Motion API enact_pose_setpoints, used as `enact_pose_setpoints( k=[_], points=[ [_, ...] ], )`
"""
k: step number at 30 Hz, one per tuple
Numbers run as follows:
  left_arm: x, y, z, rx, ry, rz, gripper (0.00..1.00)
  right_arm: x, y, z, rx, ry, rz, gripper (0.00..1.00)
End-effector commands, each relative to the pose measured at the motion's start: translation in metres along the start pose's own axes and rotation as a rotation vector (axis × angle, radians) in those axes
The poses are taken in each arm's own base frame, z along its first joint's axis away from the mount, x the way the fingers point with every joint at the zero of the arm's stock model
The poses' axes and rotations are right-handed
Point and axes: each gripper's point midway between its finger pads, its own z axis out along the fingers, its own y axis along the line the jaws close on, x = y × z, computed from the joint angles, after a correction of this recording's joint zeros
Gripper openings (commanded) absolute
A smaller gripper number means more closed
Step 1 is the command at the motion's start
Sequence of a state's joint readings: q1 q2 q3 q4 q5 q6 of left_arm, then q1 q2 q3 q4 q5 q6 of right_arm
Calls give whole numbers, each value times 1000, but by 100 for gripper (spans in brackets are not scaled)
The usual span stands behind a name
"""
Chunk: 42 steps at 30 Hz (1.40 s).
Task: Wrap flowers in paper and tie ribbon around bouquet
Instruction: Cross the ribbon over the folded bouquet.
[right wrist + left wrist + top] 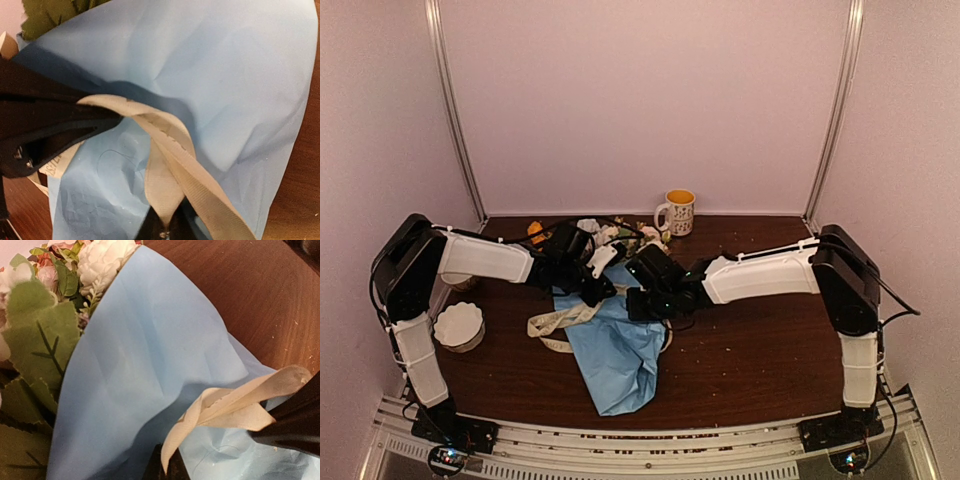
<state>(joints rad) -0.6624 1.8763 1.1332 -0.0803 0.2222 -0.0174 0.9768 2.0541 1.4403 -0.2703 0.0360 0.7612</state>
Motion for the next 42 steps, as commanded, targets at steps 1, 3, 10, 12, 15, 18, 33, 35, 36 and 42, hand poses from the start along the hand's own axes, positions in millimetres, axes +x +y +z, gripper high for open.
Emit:
enact_pose_setpoints(
  k=[1, 3, 10, 12, 15, 18, 33, 35, 36, 42],
  points=[
    [-9, -1, -10, 12, -29, 3, 0, -15, -2, -4, -12, -54, -18, 0],
    [-9, 1, -12, 8, -36, 2, 0, -14, 0, -10, -34, -54, -33, 0],
    [-22, 4, -34, -8, -65, -21, 45, 5, 19, -17, -184, 16, -58, 0],
    [-29, 2, -50, -12, -91, -19, 54, 5, 19, -16, -184, 13, -60, 0],
    [-36, -8, -76, 12, -108, -17, 66, 1, 20, -13, -176, 13, -70, 0],
    [-34, -19, -97, 46, -103, -41, 73, 2, 20, -10, -179, 21, -74, 0],
    [139, 58, -136, -329, 83, -651, 44, 6, 22, -11, -188, 51, -86, 0],
    [144, 62, -134, -350, 98, -659, 54, 6, 23, -11, -190, 50, -86, 0],
    [145, 65, -131, -354, 106, -660, 59, 6, 23, -11, -190, 50, -84, 0],
    [154, 71, -108, -323, 151, -677, 62, 6, 23, -12, -190, 54, -81, 0]
  ],
)
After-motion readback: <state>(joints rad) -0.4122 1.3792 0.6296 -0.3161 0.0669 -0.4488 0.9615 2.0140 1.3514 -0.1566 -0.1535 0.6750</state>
